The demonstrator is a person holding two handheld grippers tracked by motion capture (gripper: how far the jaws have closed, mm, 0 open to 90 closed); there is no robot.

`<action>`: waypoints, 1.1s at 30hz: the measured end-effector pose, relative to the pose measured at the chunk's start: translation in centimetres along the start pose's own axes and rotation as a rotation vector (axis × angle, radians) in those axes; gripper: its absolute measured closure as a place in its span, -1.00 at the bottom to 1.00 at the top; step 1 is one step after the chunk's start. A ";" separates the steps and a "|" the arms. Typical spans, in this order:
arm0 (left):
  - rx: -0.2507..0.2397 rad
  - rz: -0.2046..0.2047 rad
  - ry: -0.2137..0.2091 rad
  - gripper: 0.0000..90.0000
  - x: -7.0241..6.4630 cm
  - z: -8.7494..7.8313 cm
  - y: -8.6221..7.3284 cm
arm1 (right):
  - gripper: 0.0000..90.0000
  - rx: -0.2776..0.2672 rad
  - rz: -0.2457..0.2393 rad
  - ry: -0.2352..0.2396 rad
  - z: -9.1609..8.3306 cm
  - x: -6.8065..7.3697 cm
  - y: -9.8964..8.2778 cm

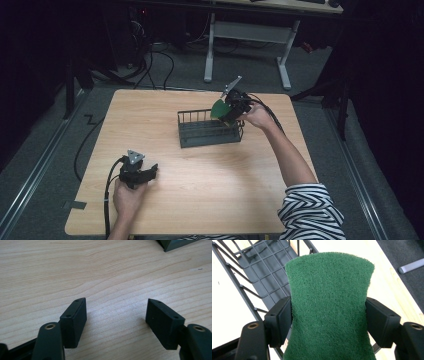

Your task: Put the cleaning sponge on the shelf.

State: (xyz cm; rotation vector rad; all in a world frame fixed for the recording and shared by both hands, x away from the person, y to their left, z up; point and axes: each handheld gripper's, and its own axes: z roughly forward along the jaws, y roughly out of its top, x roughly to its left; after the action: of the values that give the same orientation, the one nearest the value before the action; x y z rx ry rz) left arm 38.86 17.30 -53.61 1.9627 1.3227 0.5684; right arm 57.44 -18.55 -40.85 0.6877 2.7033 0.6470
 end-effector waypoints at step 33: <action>0.002 0.006 0.004 -0.25 -0.1 0.0 0.0 | -0.43 0.017 0.031 0.028 0.8 0.4 0.1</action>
State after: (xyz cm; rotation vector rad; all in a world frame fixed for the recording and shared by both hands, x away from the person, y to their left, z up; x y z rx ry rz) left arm 38.85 17.24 -53.62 1.9682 1.3209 0.5744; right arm 57.44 -17.96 -41.55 0.7314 2.7315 0.6467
